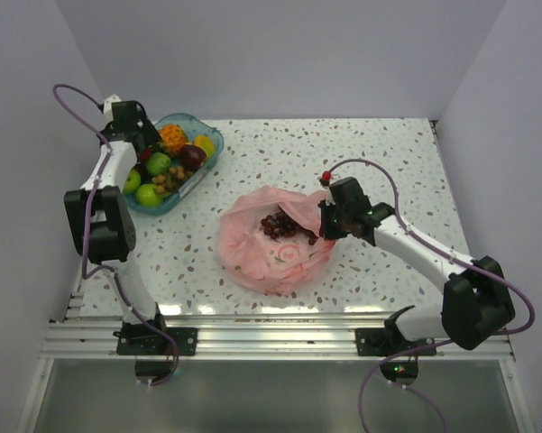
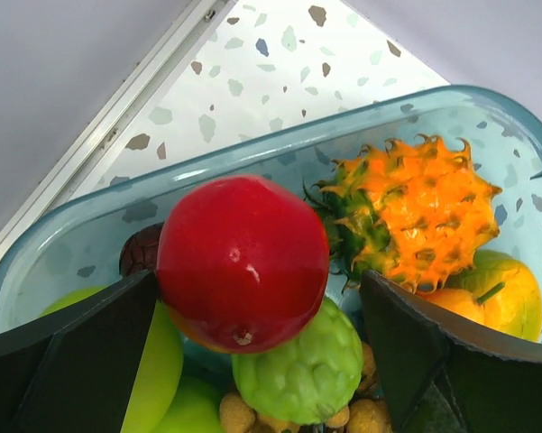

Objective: Untie the knot of the plastic bag and take out the fruit

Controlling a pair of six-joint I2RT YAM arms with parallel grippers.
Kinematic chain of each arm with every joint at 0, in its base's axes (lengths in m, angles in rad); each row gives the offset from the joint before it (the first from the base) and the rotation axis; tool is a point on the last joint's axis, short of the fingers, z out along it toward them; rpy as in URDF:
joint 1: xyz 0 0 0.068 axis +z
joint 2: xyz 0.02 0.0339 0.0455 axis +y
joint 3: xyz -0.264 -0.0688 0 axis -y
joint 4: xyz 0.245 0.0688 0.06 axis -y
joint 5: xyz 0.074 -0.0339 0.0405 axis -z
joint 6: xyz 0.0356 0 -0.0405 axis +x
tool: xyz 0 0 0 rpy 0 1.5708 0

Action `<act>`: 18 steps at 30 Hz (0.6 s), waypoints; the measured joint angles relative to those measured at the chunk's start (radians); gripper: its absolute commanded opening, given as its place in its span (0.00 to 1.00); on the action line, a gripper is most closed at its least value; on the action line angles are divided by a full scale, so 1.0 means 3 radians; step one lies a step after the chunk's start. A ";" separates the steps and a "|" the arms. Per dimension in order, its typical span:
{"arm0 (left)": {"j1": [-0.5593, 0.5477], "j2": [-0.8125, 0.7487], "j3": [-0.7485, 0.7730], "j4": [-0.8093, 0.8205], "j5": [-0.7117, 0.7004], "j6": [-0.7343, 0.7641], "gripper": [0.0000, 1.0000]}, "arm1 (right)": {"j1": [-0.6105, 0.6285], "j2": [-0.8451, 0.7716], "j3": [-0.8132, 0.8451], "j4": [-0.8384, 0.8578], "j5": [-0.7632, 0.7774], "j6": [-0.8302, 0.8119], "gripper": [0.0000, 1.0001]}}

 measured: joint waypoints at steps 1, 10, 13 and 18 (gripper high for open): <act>0.0000 -0.0020 -0.0025 0.0000 0.0011 0.0008 1.00 | 0.0000 0.0000 0.0010 -0.0009 0.0000 -0.0010 0.06; -0.0032 -0.0652 -0.0408 -0.0094 0.0165 0.0028 1.00 | 0.0000 0.0000 0.0237 -0.0175 -0.0001 -0.0224 0.54; -0.0132 -0.1035 -0.0619 -0.0136 0.0226 0.0027 1.00 | 0.0001 -0.0003 0.0346 -0.0267 -0.0001 -0.0338 0.82; -0.0651 -0.1637 -0.1011 -0.0186 0.0322 0.0020 1.00 | 0.0060 -0.0003 0.0689 -0.0526 0.0015 -0.0562 0.99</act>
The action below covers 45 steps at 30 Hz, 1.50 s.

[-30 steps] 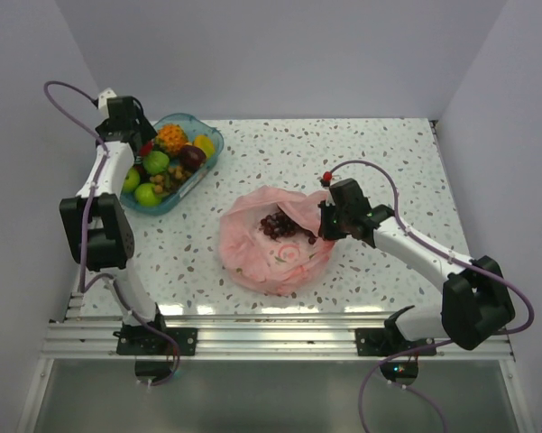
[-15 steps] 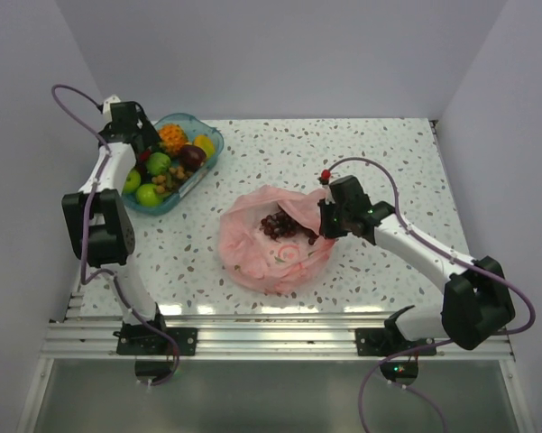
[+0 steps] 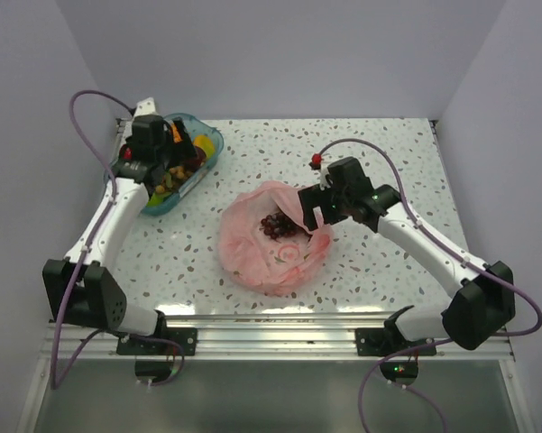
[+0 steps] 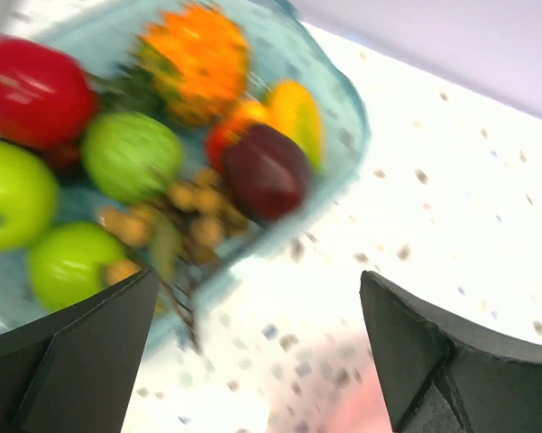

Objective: Untie the knot of the plastic bag and take out the fruit

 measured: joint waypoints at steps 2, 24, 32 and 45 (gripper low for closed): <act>-0.0312 -0.0210 -0.0173 -0.0043 0.0076 -0.0027 1.00 | 0.0071 0.0004 0.0159 -0.0084 0.0020 -0.0095 0.99; -0.2477 -0.0570 -0.1451 -0.0041 0.0161 -0.0732 1.00 | 0.0423 0.1307 0.0968 -0.0198 0.0729 -0.0676 0.88; -0.2492 -0.0275 -0.1680 0.0013 0.0160 -0.0791 1.00 | 0.0298 0.1381 0.0765 0.0038 0.0601 -0.0429 0.00; -0.2499 -0.0135 -0.1769 0.0010 0.0065 -0.0771 1.00 | -0.0441 0.1113 0.0317 0.0253 0.0647 0.0374 0.00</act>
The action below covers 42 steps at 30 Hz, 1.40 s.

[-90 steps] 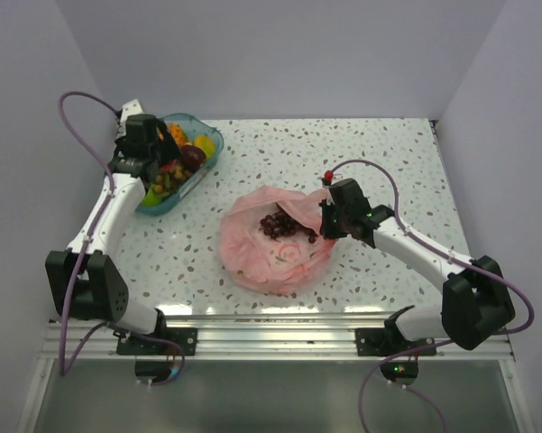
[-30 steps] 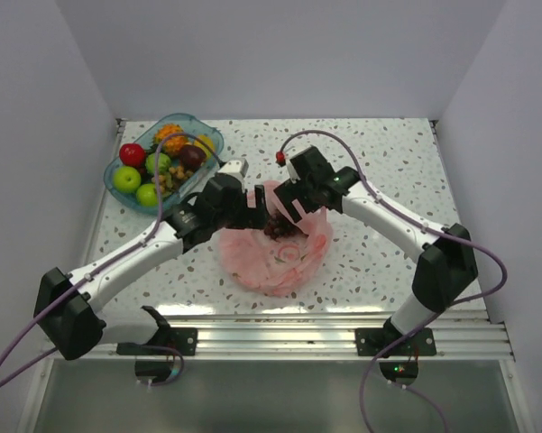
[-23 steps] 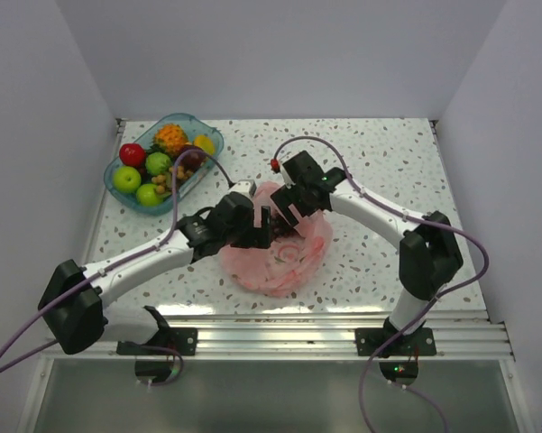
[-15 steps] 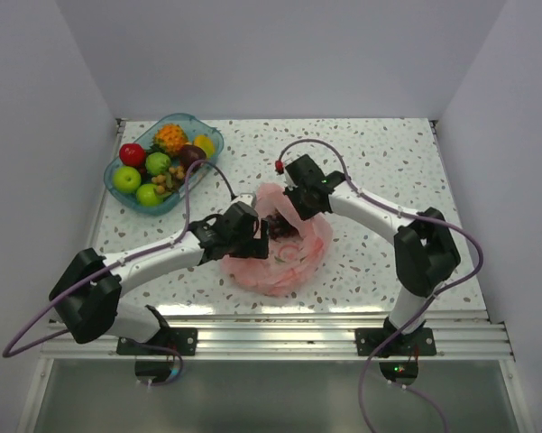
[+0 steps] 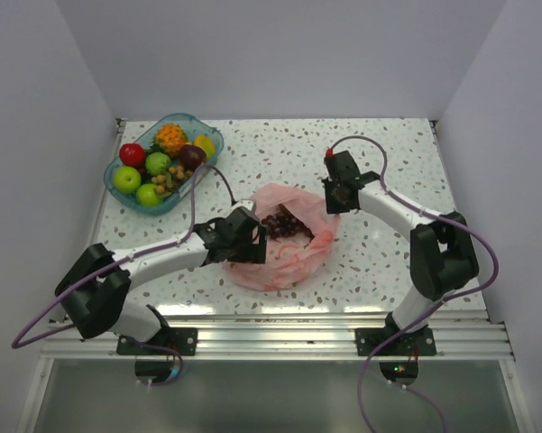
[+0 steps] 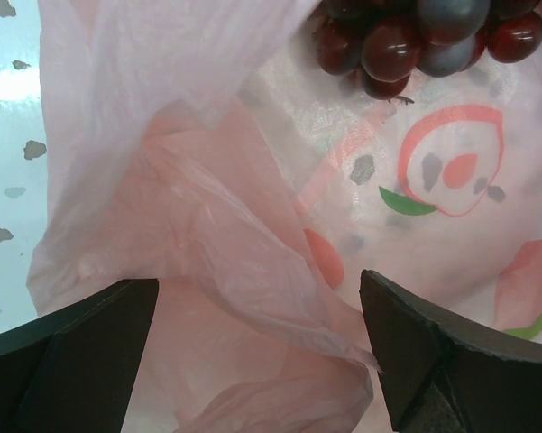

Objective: Untie the knot of the plastic bag and take out the fruit

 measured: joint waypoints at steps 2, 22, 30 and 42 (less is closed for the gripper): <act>-0.0001 -0.0045 0.0000 0.0004 -0.0001 0.0056 1.00 | 0.0019 -0.0001 -0.0062 0.0033 -0.0050 0.0033 0.00; -0.0031 0.0146 0.1120 0.0451 0.0355 0.1623 0.95 | 0.0047 -0.0356 -0.0226 0.0148 -0.0408 0.0023 0.00; 0.0019 0.0861 0.1364 0.0393 0.0478 0.2084 0.94 | 0.0047 -0.0356 -0.0249 0.0141 -0.0409 -0.0005 0.00; 0.0140 0.1550 0.1696 0.0271 0.0680 0.2483 0.82 | 0.0047 -0.0375 -0.0251 0.0128 -0.0409 -0.0017 0.00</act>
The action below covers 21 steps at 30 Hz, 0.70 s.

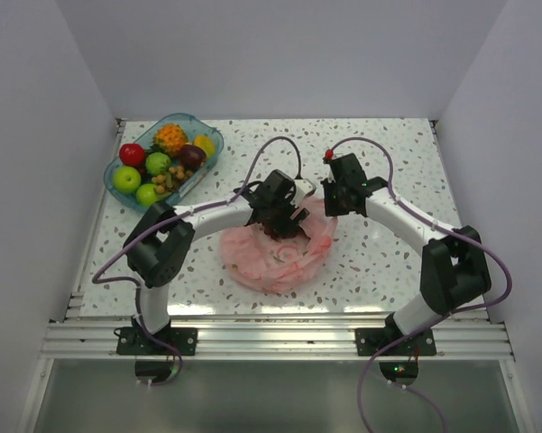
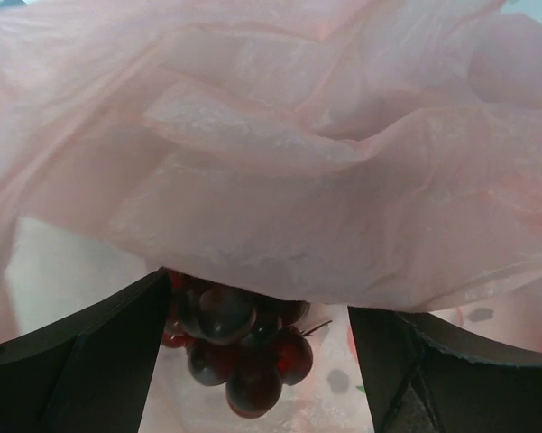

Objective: Untie the knot of the plastic bag and take out the fruit

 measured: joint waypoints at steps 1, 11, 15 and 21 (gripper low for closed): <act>-0.0001 0.0033 0.0000 -0.0018 0.0039 0.0005 0.80 | 0.0000 0.0000 0.0000 0.0000 0.0000 0.0000 0.00; 0.0000 0.0095 -0.0031 -0.0079 0.0281 -0.0048 0.27 | 0.0000 0.0000 -0.0003 -0.0001 0.0000 0.0001 0.00; 0.0000 -0.0113 -0.0122 -0.0216 0.0318 -0.0088 0.18 | 0.0000 0.0000 -0.0003 -0.0004 0.0009 0.0001 0.00; 0.0005 -0.0692 -0.0249 -0.0467 0.0296 -0.0155 0.15 | 0.0000 -0.0001 -0.0006 -0.0025 0.0066 0.0004 0.00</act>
